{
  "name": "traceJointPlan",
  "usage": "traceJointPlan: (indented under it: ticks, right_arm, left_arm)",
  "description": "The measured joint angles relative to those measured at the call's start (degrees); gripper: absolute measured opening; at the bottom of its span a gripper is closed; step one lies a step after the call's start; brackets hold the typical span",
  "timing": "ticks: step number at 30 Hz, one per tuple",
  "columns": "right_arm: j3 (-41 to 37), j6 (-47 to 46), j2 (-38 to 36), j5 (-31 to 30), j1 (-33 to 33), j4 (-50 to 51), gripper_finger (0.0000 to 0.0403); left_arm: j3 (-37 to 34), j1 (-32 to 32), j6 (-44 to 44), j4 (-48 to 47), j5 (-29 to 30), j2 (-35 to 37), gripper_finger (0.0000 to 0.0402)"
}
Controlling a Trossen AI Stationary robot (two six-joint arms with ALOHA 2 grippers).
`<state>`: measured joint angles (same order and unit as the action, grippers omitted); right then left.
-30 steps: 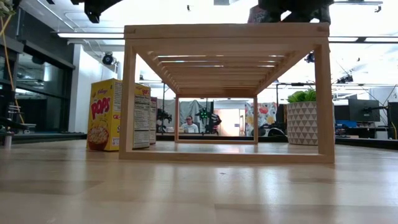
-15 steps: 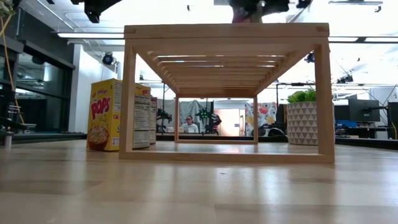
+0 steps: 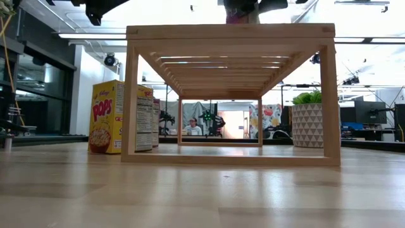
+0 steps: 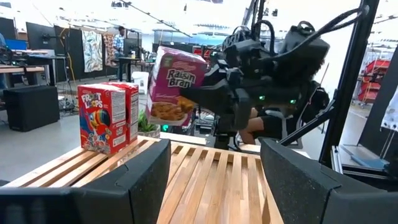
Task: Stack cereal on shelf
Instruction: Put the bottom purple cereal box on the shelf
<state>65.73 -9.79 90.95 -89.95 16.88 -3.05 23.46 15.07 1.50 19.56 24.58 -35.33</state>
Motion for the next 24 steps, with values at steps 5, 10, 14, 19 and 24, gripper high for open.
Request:
traceJointPlan:
  ticks: [5,10,14,19,24]
  right_arm:
    - [0.0,-16.69,-3.5,1.09,-0.57,18.4,0.0177]
    - [0.15,-51.1,-9.61,19.9,-3.87,50.72,0.0177]
    - [-0.05,-64.28,-9.86,22.07,-5.78,62.55,0.0177]
    - [-0.02,-62.39,-9.72,18.18,-4.21,58.7,0.0177]
    - [0.0,-62.45,-8.74,18.19,-4.08,55.82,0.0177]
  left_arm:
    - [0.0,0.0,1.49,-0.01,0.0,0.0,0.0238]
    - [0.0,0.0,1.44,-0.01,-0.02,0.0,0.0238]
    - [0.0,0.0,1.42,0.82,0.0,0.0,0.0238]
    - [0.0,0.0,1.33,2.88,0.0,0.02,0.0238]
    - [0.0,0.0,1.31,2.59,-0.01,-0.01,0.0238]
